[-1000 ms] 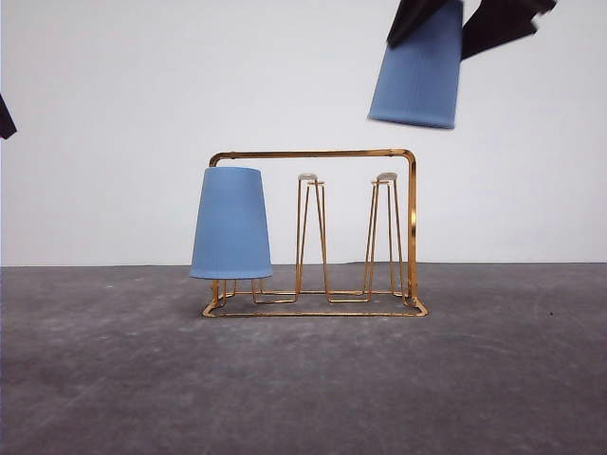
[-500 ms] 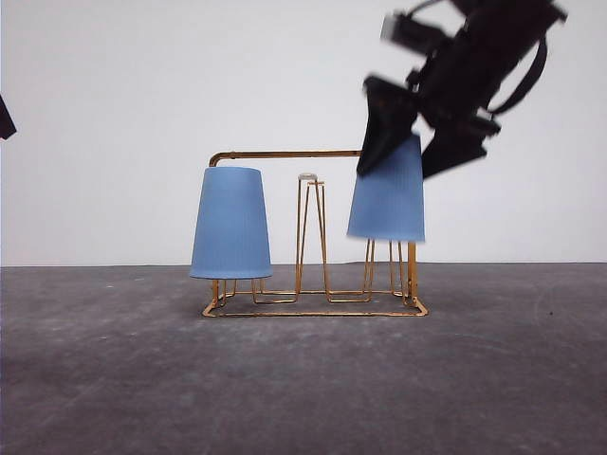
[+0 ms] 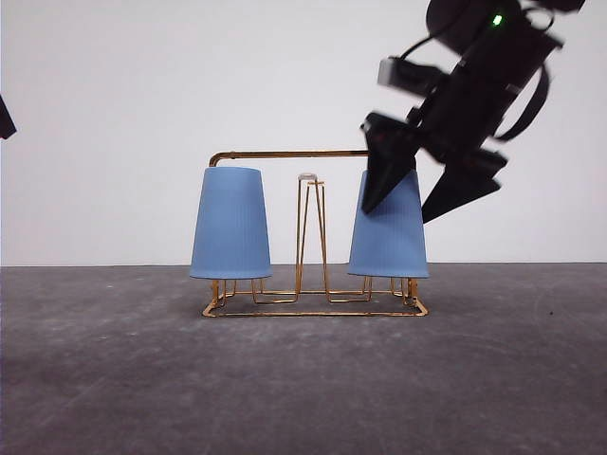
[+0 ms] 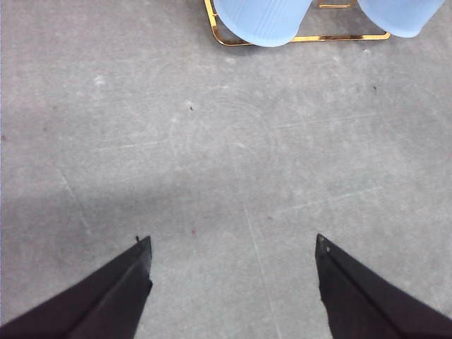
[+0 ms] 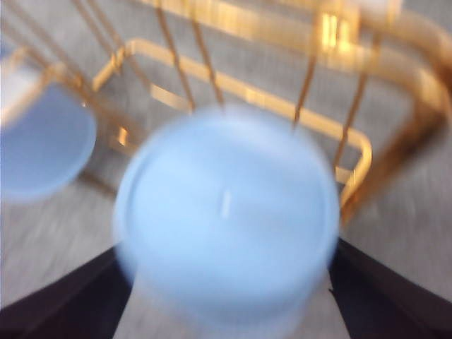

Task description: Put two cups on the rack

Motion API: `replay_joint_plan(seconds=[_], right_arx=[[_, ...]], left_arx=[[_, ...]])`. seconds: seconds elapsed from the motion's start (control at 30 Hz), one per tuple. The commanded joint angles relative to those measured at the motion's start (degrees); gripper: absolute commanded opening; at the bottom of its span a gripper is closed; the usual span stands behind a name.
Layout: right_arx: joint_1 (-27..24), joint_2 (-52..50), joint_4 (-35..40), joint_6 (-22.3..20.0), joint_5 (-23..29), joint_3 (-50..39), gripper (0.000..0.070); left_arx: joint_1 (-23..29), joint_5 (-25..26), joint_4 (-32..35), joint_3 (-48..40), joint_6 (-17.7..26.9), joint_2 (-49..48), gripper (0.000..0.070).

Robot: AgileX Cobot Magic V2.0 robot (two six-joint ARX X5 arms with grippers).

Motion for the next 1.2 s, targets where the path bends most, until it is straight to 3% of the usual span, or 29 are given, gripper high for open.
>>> replay_joint_plan(seconds=[0.0,0.2,0.33,0.53,0.83,1.0,1.03,1.07,1.1,1.13,1.17], right_arx=[[0.13,-2.60,-3.56,-0.22,-0.13,2.71,0.0534],[0.15,-11.98,-18.80,-0.87,-0.15,3.57,0.0533],[0.13,-18.53,-21.88,-1.06,-0.16,-0.58,0.0533],[0.33,-31.67,-13.61,-0.21,-0.21,-14.76,0.0532],[0.34,-47.48,4.11,8.66,-0.24,-36.47,0.0531],[0.34,-48.97,6.55,9.68,-0.37,-40.07,0.0528],[0.34,-48.97,6.31,9.67,-0.26,-40.07,0.0430],[0.34,-48.97,6.13,9.64,-0.10,-40.07,0.0274],[0.34,-48.95,6.16,9.55,0.00,-40.07,0.0063],[0.34,-48.90,6.28,9.56,0.10,-40.07,0.0019],[0.34,-48.84,6.42,9.60,0.17,-40.07,0.0042]], left_arx=[[-0.13,-0.15,0.26,0.35,-0.35,0.31,0.0428],[-0.13,-0.15,0.31,0.35,-0.33,0.31,0.0428],[-0.13,-0.15,0.28,0.35,-0.33,0.31,0.0428],[-0.13,-0.15,0.47,0.35,0.02,0.31,0.0428],[-0.13,-0.35,0.71,0.35,0.77,0.31,0.0428],[-0.17,0.42,0.52,0.35,0.94,0.21,0.0432],[-0.19,0.40,0.58,0.35,0.97,0.21,0.0349],[-0.20,0.38,0.70,0.35,0.99,0.23,0.0220],[-0.21,0.31,0.97,0.35,0.93,0.27,0.0064],[-0.23,0.18,1.63,0.35,1.86,0.40,0.0010],[-0.24,0.04,2.43,0.35,3.26,0.54,0.0000]])
